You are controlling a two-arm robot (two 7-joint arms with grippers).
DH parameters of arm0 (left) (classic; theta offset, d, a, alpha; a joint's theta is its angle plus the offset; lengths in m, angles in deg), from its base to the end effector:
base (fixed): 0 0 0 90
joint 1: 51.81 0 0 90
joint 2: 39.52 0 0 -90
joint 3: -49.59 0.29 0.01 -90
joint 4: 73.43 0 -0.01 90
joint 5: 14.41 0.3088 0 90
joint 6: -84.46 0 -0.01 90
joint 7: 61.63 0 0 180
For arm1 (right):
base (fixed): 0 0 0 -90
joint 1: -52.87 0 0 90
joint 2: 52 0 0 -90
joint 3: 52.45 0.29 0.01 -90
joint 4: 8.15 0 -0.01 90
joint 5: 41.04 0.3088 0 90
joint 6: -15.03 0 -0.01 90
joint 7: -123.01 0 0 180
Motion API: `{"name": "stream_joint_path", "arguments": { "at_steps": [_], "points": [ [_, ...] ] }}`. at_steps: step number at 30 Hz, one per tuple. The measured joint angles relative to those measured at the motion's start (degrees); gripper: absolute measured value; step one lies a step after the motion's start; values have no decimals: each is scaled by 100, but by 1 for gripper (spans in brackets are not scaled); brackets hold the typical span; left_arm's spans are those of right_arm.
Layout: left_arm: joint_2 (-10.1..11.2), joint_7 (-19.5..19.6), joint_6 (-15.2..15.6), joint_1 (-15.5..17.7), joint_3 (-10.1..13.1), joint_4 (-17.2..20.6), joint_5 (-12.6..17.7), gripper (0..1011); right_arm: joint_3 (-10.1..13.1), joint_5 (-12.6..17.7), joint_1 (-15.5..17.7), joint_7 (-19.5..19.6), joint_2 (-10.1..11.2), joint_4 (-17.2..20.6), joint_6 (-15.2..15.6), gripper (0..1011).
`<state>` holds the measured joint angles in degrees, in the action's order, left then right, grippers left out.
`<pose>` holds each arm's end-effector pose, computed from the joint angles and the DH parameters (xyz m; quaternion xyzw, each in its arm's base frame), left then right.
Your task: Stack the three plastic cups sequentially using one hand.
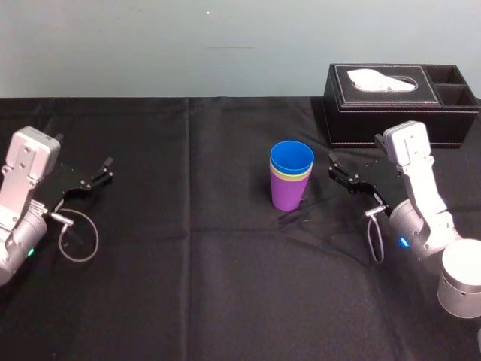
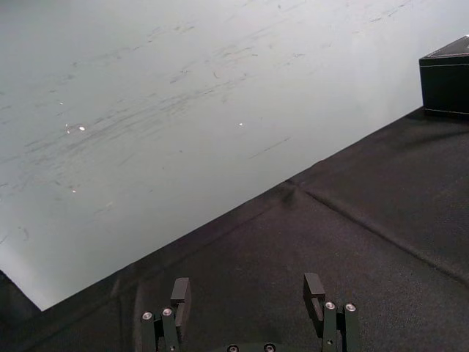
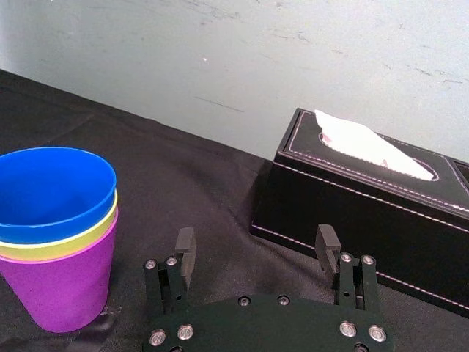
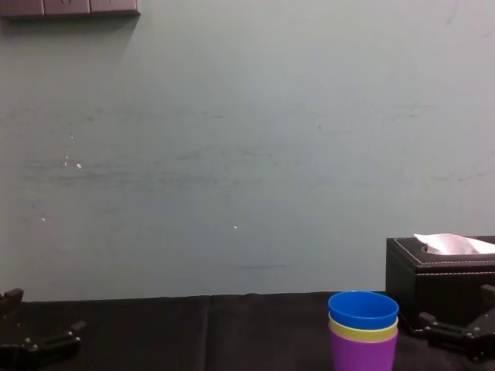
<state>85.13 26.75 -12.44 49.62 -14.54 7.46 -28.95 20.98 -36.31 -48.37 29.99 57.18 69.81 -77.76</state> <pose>0.3581 0.0827 -0.3023 0.1417 -0.1324 0.5799 0.7913 0.3738 -0.0341 -0.3085 -0.1145 -0.0931 -0.5981 0.7877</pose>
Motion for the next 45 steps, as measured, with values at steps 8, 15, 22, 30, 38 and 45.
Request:
{"name": "stream_joint_path", "arguments": {
  "at_steps": [8, 15, 22, 30, 38, 45],
  "points": [
    [0, 0, 0, 0, 0, 0, 0, 1011, 0, 0, 1, 4, 2, 5, 0, 1004],
    [0, 0, 0, 0, 0, 0, 0, 1011, 0, 0, 1, 7, 2, 8, 0, 1004],
    [0, 0, 0, 0, 0, 0, 0, 1012, 0, 0, 1, 8, 2, 7, 0, 1004],
    [0, 0, 0, 0, 0, 0, 0, 1011, 0, 0, 1, 8, 2, 7, 0, 1004],
    [0, 0, 0, 0, 0, 0, 0, 1011, 0, 0, 1, 8, 2, 8, 0, 1004],
    [0, 0, 0, 0, 0, 0, 0, 1011, 0, 0, 1, 8, 2, 8, 0, 1004]
  ]
}}
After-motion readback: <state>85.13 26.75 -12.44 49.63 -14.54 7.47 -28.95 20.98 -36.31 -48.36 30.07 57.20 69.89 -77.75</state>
